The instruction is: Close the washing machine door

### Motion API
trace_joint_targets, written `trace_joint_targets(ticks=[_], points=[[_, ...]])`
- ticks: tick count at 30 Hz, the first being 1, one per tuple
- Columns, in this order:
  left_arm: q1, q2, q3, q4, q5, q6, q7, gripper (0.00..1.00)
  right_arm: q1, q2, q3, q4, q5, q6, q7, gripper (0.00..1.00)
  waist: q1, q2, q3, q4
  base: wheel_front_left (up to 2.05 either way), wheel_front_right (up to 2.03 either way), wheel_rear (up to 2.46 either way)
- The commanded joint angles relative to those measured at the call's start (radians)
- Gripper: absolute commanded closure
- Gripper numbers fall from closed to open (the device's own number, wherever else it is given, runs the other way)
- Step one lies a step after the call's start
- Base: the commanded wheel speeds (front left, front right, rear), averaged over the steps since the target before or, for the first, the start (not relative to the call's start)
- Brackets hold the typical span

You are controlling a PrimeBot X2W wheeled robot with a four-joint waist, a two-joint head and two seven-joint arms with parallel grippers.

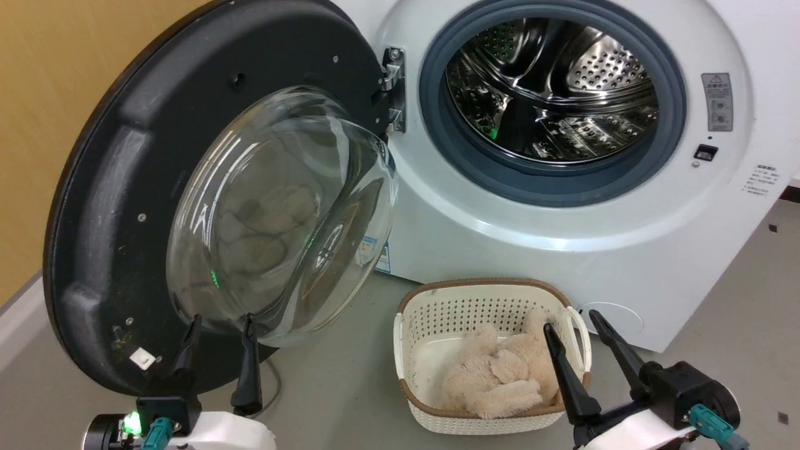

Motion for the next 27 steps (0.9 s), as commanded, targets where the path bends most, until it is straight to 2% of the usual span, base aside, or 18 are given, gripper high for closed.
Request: trace_joint_targets(ticks=[1,27], points=[[0.015,0.000,0.006,-0.007,-0.005,0.007,-0.013,0.00,-0.013,-0.004,0.010,0.006,0.015,0.000,-0.012,0.00,-0.0001,0.0000,0.002,0.010,0.00,0.00,0.00],[0.041,-0.001,0.037,-0.028,-0.020,0.012,-0.068,0.00,-0.044,-0.017,0.077,0.035,0.067,0.000,-0.067,0.00,-0.0001,0.0000,0.006,0.121,0.00,0.00,0.00]])
